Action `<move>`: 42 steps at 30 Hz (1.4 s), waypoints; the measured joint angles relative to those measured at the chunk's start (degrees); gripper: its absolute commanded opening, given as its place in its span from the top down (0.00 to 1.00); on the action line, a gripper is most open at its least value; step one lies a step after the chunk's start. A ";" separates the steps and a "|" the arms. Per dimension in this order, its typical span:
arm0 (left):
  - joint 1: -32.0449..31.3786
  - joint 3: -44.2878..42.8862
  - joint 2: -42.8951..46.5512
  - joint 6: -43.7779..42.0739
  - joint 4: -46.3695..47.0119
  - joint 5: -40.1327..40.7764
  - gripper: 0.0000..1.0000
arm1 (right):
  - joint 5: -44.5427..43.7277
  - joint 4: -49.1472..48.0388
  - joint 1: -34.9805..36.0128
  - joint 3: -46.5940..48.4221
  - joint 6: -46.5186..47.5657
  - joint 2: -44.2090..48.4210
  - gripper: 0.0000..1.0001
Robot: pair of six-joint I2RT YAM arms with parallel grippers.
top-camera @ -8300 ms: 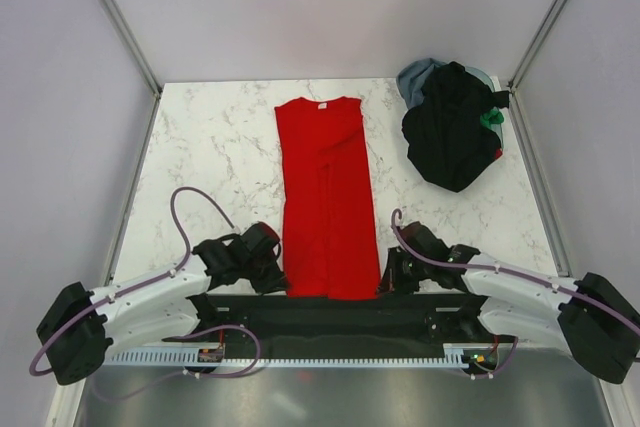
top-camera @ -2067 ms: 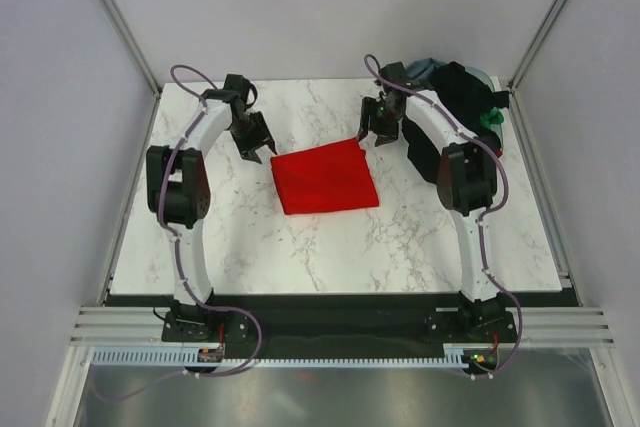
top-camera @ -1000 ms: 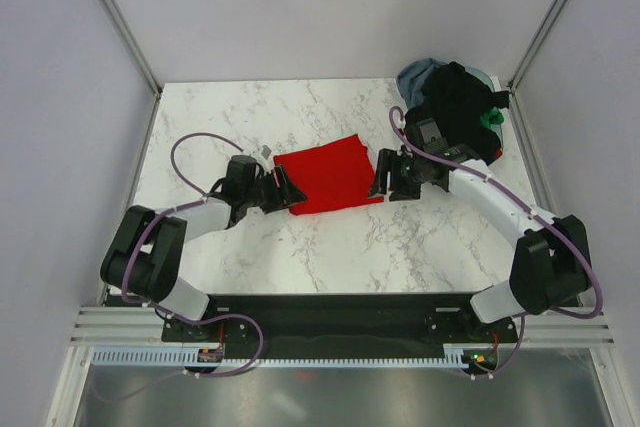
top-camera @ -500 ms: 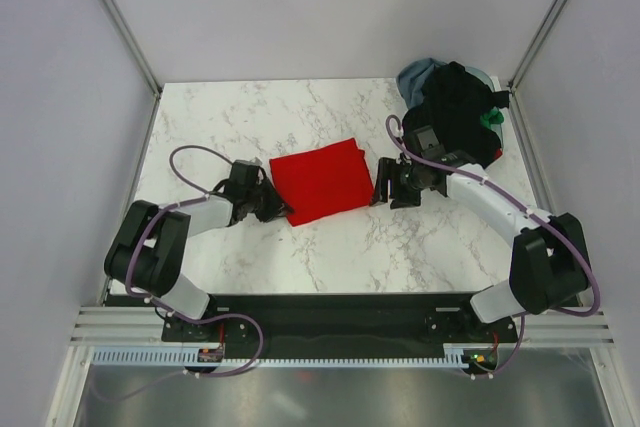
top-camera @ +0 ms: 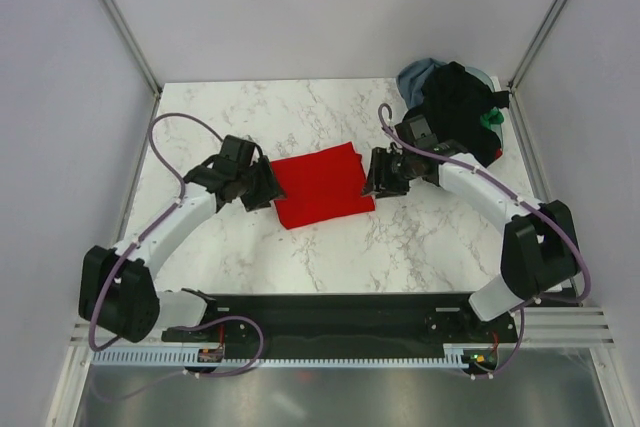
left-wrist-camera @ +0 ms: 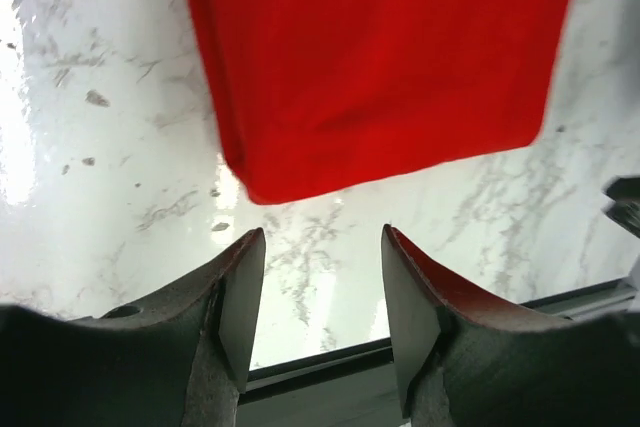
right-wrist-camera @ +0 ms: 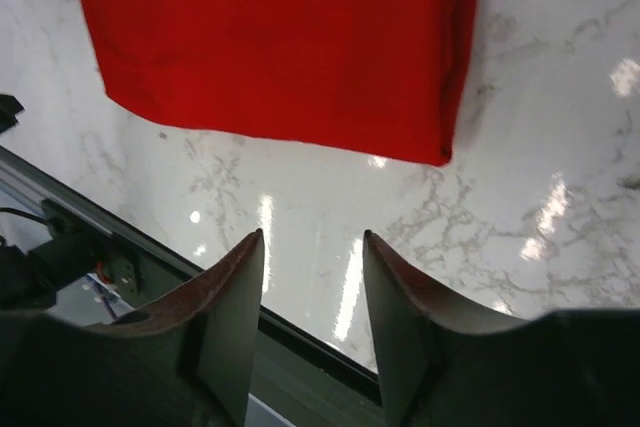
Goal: Fold and stack the t-shirts
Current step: Fold the tshirt
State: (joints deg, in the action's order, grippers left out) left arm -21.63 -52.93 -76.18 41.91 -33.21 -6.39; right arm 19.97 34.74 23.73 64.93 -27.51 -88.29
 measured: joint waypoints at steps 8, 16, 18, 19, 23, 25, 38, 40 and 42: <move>-6.12 -3.04 -1.29 1.07 1.27 0.28 0.55 | 7.02 -11.63 2.32 3.30 -4.13 -8.20 0.61; -8.35 0.68 -17.42 2.10 7.96 -0.26 0.63 | 8.41 -23.08 -1.99 -9.14 -3.58 -15.89 0.67; -8.17 0.90 -18.29 2.08 8.81 -0.72 0.64 | 9.57 -26.38 -3.04 -11.30 -3.89 -15.26 0.67; -8.17 0.92 -18.32 1.84 9.27 -0.55 0.64 | 10.01 -28.30 -3.19 -12.52 -3.98 -14.84 0.66; -8.20 1.29 -17.90 0.85 9.60 -0.39 0.60 | 10.71 -35.36 -3.30 -17.35 -4.44 -12.87 0.67; -8.46 1.51 -16.68 0.11 8.48 1.25 0.54 | 10.40 -36.59 -3.26 -18.80 -4.39 -11.87 0.66; -9.18 -13.31 1.73 -0.17 -20.15 21.79 0.44 | -2.23 -16.33 3.41 -11.19 -0.11 -5.68 0.30; -10.32 -14.62 1.27 0.59 -20.74 21.75 0.44 | -2.95 -13.70 4.90 -9.66 0.07 -4.07 0.29; -12.33 -15.76 -0.55 1.42 -20.87 21.07 0.44 | -3.91 -10.91 5.55 -8.04 0.09 -1.57 0.28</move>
State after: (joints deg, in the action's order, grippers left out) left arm -33.95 -68.69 -76.73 43.33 -54.08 14.68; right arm 16.05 23.83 29.28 56.88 -27.42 -89.86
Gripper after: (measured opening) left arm 0.564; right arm 0.711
